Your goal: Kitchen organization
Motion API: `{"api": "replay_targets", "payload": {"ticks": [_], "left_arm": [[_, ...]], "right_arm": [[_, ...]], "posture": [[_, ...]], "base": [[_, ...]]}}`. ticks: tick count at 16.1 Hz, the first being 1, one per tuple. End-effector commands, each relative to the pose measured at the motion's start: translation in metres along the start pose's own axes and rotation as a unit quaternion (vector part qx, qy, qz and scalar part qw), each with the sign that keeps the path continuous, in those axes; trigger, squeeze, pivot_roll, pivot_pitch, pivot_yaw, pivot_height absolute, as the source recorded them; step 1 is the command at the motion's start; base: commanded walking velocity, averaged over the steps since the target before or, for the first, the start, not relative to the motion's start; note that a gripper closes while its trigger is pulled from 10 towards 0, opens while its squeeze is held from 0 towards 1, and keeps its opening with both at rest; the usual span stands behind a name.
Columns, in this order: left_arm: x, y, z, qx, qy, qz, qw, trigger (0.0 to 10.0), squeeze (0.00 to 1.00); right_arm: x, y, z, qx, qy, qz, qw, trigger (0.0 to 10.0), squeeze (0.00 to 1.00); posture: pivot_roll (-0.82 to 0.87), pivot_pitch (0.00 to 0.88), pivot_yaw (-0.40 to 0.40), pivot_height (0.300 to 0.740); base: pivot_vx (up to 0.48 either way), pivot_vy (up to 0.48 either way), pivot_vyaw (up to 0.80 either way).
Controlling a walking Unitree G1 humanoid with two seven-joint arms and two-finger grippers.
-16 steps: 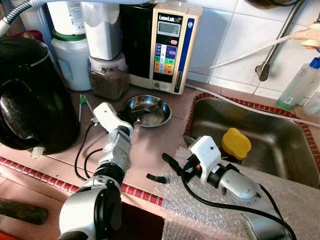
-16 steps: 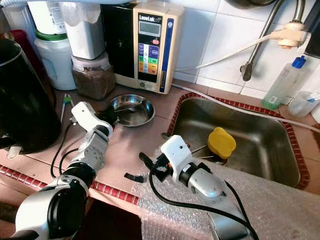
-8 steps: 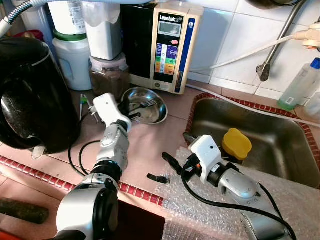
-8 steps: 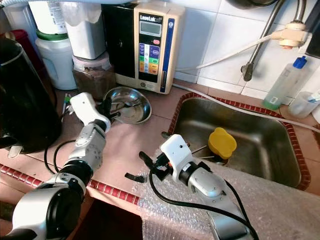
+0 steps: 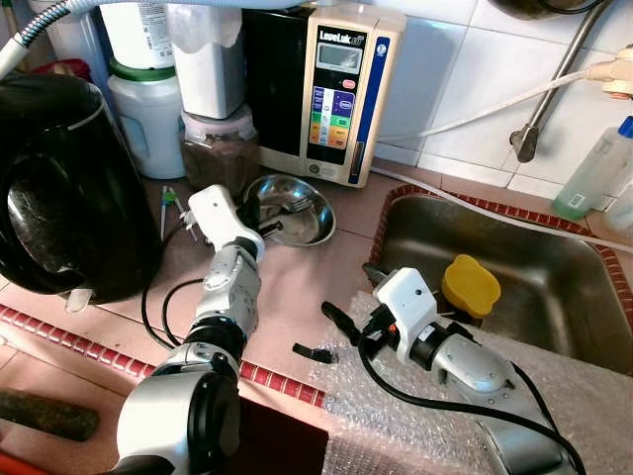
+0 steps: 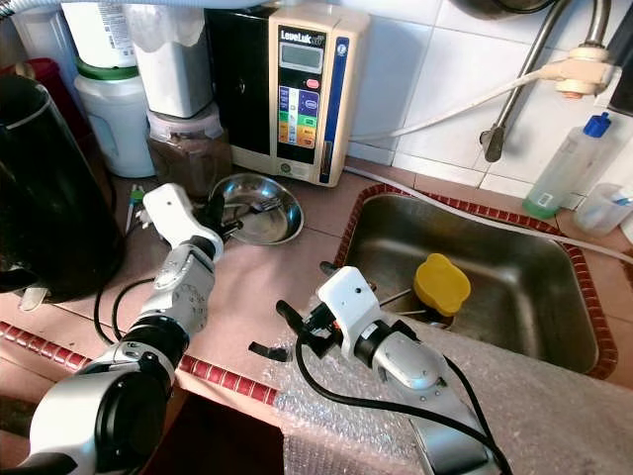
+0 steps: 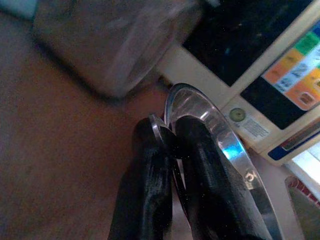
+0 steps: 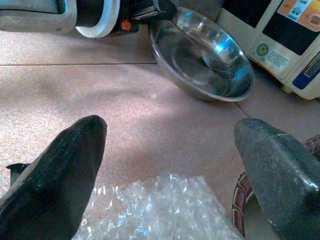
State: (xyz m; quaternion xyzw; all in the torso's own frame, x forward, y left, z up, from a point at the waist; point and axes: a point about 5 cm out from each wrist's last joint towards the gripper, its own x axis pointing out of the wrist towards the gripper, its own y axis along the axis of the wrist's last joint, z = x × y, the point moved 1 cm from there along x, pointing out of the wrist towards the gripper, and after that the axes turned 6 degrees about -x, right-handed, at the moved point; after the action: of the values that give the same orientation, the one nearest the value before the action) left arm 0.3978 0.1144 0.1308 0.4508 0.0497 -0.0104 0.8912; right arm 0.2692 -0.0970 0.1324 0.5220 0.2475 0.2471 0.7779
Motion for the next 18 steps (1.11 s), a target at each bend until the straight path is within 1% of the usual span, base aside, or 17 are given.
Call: {"api": "replay_targets", "payload": {"ticks": [1, 2, 3, 5, 6, 7, 8, 10, 11, 12, 13, 14, 16, 17, 18], "left_arm": [[-0.011, -0.037, -0.015, 0.011, 0.037, -0.083, 0.996, 10.0, 0.00], [-0.011, -0.039, -0.014, 0.006, 0.038, -0.089, 0.995, 10.0, 0.00], [-0.012, -0.041, -0.013, -0.003, 0.042, -0.091, 0.995, 10.0, 1.00], [-0.010, -0.038, -0.004, -0.012, 0.033, -0.084, 0.996, 10.0, 1.00], [-0.009, -0.039, -0.003, -0.019, 0.037, -0.089, 0.995, 10.0, 1.00], [-0.010, -0.042, -0.004, -0.037, 0.047, -0.100, 0.993, 10.0, 1.00], [-0.011, -0.045, -0.003, -0.041, 0.048, -0.105, 0.992, 10.0, 1.00], [-0.012, -0.047, -0.001, -0.029, 0.040, -0.107, 0.993, 10.0, 1.00], [-0.012, -0.045, 0.000, -0.001, 0.029, -0.094, 0.995, 10.0, 1.00], [-0.011, -0.044, 0.000, 0.009, 0.027, -0.088, 0.996, 10.0, 1.00], [-0.011, -0.041, -0.003, 0.012, 0.036, -0.078, 0.996, 10.0, 1.00], [-0.011, -0.038, -0.005, 0.014, 0.040, -0.072, 0.996, 10.0, 1.00], [-0.008, -0.031, -0.007, -0.005, 0.046, -0.059, 0.997, 10.0, 1.00], [-0.007, -0.027, -0.009, -0.020, 0.054, -0.051, 0.997, 10.0, 0.96], [-0.006, -0.023, -0.014, -0.060, 0.072, -0.047, 0.995, 10.0, 0.00]], "right_arm": [[-0.001, 0.001, 0.006, -0.008, -0.012, 0.001, 1.000, 10.0, 0.00], [-0.001, 0.001, 0.006, -0.008, -0.013, 0.000, 1.000, 10.0, 0.00], [-0.002, 0.001, 0.007, -0.009, -0.014, 0.000, 1.000, 10.0, 0.00], [-0.003, 0.001, 0.008, -0.009, -0.017, -0.001, 1.000, 10.0, 0.00], [-0.004, 0.001, 0.008, -0.008, -0.017, -0.002, 1.000, 10.0, 0.00], [-0.004, 0.000, 0.008, -0.008, -0.018, -0.002, 1.000, 10.0, 0.00], [-0.004, 0.000, 0.008, -0.008, -0.019, -0.002, 1.000, 10.0, 0.00], [-0.004, 0.001, 0.008, -0.007, -0.020, -0.002, 1.000, 10.0, 0.00], [-0.004, 0.001, 0.008, -0.008, -0.020, -0.002, 1.000, 10.0, 0.00], [-0.004, 0.001, 0.008, -0.007, -0.020, -0.002, 1.000, 10.0, 0.00], [-0.004, 0.001, 0.009, -0.008, -0.019, -0.002, 1.000, 10.0, 0.00], [-0.004, 0.001, 0.009, -0.008, -0.019, -0.002, 1.000, 10.0, 0.00], [-0.004, 0.001, 0.009, -0.008, -0.019, -0.001, 1.000, 10.0, 0.00], [-0.003, 0.001, 0.009, -0.007, -0.019, -0.001, 1.000, 10.0, 0.00], [-0.003, 0.001, 0.009, -0.007, -0.018, 0.000, 1.000, 10.0, 0.00]], "posture": [[0.01, 0.000, -0.047, 0.740], [0.00, 0.000, -0.046, 0.740], [0.00, 0.000, -0.046, 0.740], [-0.01, 0.000, -0.044, 0.740], [-0.01, 0.000, -0.044, 0.740], [-0.01, 0.000, -0.044, 0.740], [-0.01, 0.000, -0.044, 0.740], [-0.01, 0.000, -0.044, 0.740], [-0.01, 0.000, -0.044, 0.740], [-0.01, 0.000, -0.044, 0.740], [-0.01, 0.000, -0.044, 0.740], [-0.01, 0.000, -0.045, 0.740], [-0.01, 0.000, -0.046, 0.740], [-0.01, 0.000, -0.046, 0.740], [-0.01, 0.000, -0.045, 0.740]], "base": [[0.000, 0.000, 0.00], [0.000, 0.000, 0.00], [0.000, 0.000, 0.00], [0.000, 0.000, 0.00], [0.000, 0.000, 0.00], [0.000, 0.000, 0.00], [0.000, 0.000, 0.00], [0.000, 0.000, 0.00], [0.000, 0.000, 0.00], [0.000, 0.000, 0.00], [0.000, 0.000, 0.00], [0.000, 0.000, 0.00], [0.000, 0.000, 0.00], [0.000, 0.000, 0.00], [0.000, 0.000, 0.00]]}}
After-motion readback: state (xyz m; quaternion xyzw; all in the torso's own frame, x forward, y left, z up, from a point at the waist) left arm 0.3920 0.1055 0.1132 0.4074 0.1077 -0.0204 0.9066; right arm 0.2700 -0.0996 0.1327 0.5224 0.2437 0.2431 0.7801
